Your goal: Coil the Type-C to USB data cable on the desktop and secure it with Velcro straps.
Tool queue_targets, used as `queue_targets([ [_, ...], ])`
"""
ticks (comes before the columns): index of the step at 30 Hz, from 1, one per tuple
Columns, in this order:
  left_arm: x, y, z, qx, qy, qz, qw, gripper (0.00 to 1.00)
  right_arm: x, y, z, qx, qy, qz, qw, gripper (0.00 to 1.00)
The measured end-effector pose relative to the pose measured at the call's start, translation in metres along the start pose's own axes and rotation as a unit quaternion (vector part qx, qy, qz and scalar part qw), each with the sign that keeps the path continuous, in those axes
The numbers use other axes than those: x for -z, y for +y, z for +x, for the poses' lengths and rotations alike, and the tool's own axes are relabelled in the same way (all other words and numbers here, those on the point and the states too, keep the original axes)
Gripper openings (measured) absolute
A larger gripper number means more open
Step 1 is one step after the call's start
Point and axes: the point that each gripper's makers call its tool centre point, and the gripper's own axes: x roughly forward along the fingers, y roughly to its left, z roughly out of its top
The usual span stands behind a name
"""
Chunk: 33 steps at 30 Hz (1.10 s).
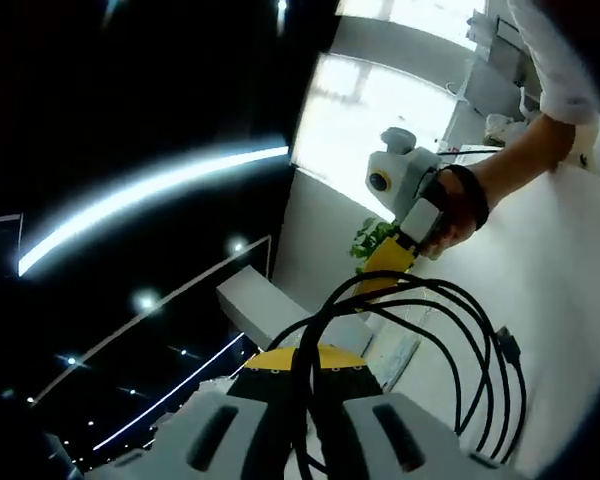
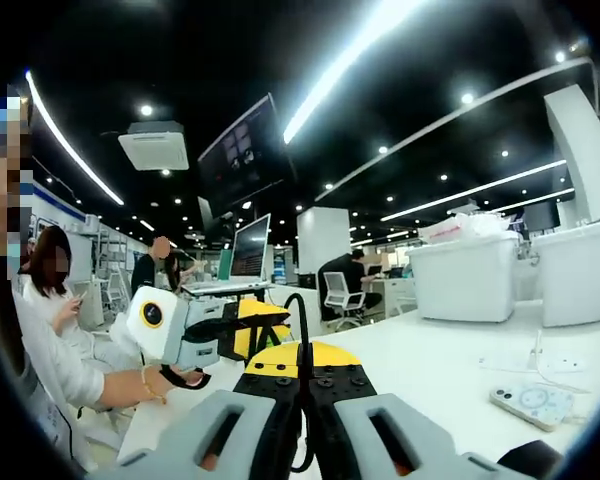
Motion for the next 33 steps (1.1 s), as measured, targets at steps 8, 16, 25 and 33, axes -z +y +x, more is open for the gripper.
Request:
queue_targets([
  [8,0.001,0.000,0.000,-0.021,0.014,0.093,0.9953,0.07,0.005,0.009,0.003,-0.020,0.013,-0.004,0.9997,0.00],
  [16,0.000,0.008,-0.002,-0.053,0.025,0.144,0.9879,0.08,0.005,0.017,0.004,-0.033,0.014,-0.003,0.9994,0.00],
  [25,-0.004,0.005,-0.002,-0.061,0.026,0.186,0.9803,0.08,0.009,0.009,0.005,-0.021,0.018,0.011,0.9996,0.00],
  [33,-0.003,0.005,-0.003,-0.073,0.030,0.214,0.9737,0.08,0.006,0.014,0.005,-0.037,0.015,0.012,0.9991,0.00],
])
